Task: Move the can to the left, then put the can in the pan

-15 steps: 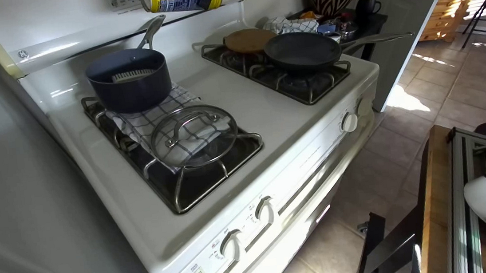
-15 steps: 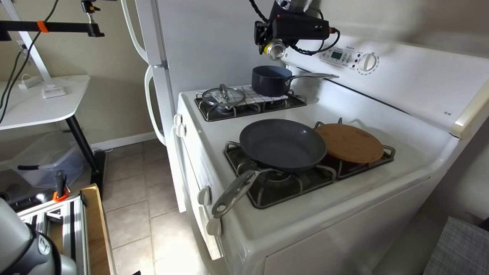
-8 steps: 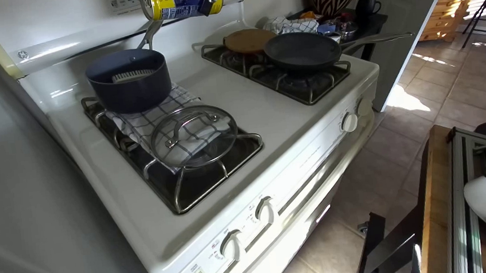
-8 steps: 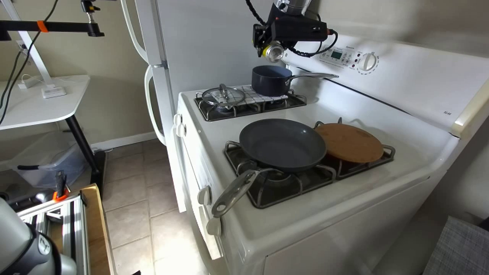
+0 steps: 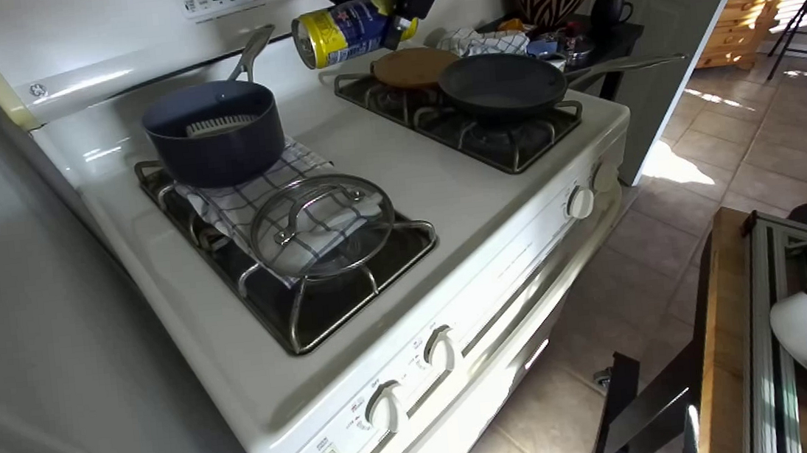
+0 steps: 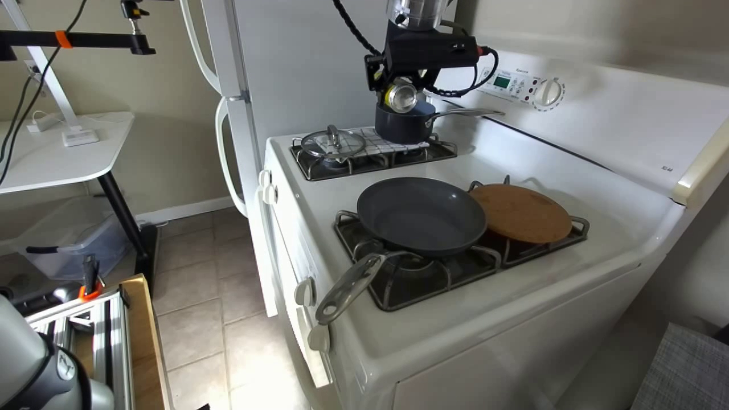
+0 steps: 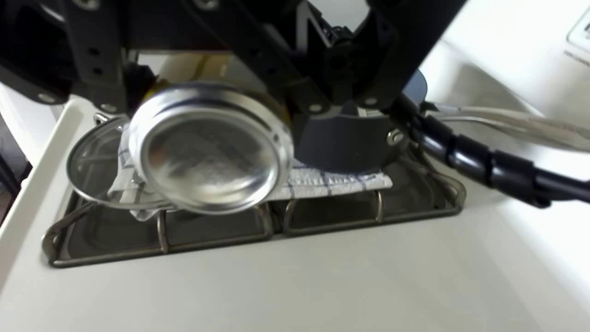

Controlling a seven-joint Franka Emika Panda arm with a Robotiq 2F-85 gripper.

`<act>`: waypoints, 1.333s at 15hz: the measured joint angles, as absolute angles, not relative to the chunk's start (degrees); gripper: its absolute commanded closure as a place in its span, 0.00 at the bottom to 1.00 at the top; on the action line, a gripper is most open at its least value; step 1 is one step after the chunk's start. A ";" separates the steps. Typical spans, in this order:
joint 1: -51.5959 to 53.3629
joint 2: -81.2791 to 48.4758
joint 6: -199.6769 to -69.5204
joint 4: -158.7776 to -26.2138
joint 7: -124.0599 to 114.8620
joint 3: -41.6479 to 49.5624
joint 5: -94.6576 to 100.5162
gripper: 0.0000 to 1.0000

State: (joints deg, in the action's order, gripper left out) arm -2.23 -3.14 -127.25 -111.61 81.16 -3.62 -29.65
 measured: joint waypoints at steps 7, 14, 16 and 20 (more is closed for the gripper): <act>-3.66 8.76 -134.11 -129.83 71.96 2.44 -23.26 0.64; -7.06 11.06 -140.04 -136.69 58.41 8.07 -14.63 0.64; -7.14 11.07 -140.04 -136.96 55.40 8.46 -12.90 0.64; -6.90 11.27 -140.95 -138.35 51.65 8.52 -11.94 0.64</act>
